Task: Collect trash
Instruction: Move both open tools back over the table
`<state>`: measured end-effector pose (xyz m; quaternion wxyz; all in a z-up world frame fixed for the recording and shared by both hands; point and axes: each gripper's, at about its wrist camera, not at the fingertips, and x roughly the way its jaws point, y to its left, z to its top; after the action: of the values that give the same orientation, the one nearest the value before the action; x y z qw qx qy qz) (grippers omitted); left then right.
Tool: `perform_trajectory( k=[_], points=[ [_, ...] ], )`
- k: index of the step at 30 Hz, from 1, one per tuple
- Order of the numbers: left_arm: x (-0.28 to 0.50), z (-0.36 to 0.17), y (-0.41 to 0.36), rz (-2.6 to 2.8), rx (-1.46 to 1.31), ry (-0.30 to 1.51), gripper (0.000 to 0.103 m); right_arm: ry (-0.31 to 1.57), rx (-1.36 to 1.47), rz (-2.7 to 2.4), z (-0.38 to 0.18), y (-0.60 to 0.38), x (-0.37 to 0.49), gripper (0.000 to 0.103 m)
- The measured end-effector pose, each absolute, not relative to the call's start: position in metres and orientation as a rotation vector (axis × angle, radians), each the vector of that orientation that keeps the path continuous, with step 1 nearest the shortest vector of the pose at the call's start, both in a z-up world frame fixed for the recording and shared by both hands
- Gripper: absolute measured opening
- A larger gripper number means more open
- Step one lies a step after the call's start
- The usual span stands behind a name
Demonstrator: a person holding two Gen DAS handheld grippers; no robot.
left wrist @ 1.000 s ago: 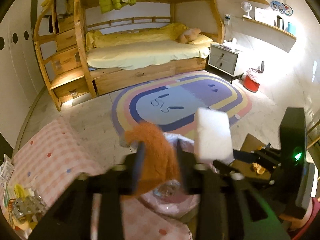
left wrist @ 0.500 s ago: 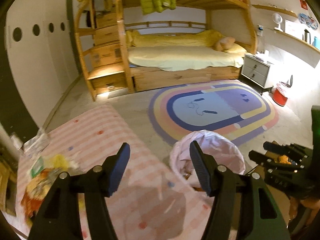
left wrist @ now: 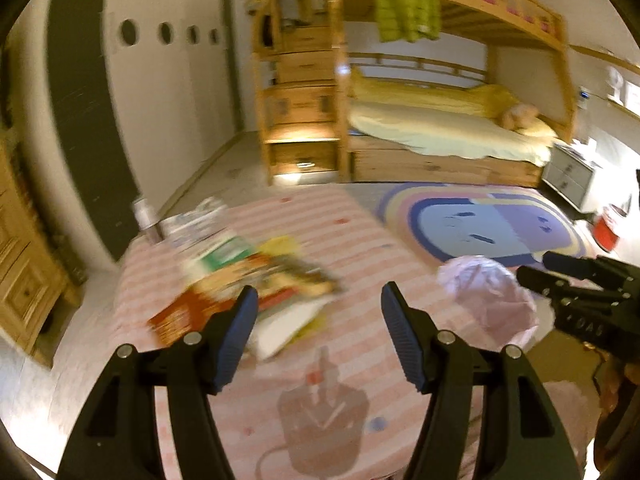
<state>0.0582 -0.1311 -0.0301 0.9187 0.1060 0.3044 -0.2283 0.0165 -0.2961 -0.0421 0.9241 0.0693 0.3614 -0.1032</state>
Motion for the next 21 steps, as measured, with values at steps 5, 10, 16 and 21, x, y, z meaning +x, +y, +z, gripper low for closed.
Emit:
perform_trajectory(
  k=[5,10,16,21],
  points=[
    [0.070,-0.037,-0.073,-0.354,0.175,0.653,0.064,0.753,0.095,-0.130,-0.038,-0.257,0.041,0.054],
    [0.091,-0.031,-0.024,-0.254,0.127,0.666,0.065,0.750,0.056,-0.054,-0.027,-0.225,0.069,0.054],
    [0.118,-0.019,0.009,-0.183,0.109,0.640,0.067,0.742,0.022,0.008,-0.018,-0.203,0.108,0.054],
    [0.158,-0.021,0.014,-0.175,0.126,0.652,0.067,0.740,0.024,0.007,-0.020,-0.206,0.130,0.053]
  ],
)
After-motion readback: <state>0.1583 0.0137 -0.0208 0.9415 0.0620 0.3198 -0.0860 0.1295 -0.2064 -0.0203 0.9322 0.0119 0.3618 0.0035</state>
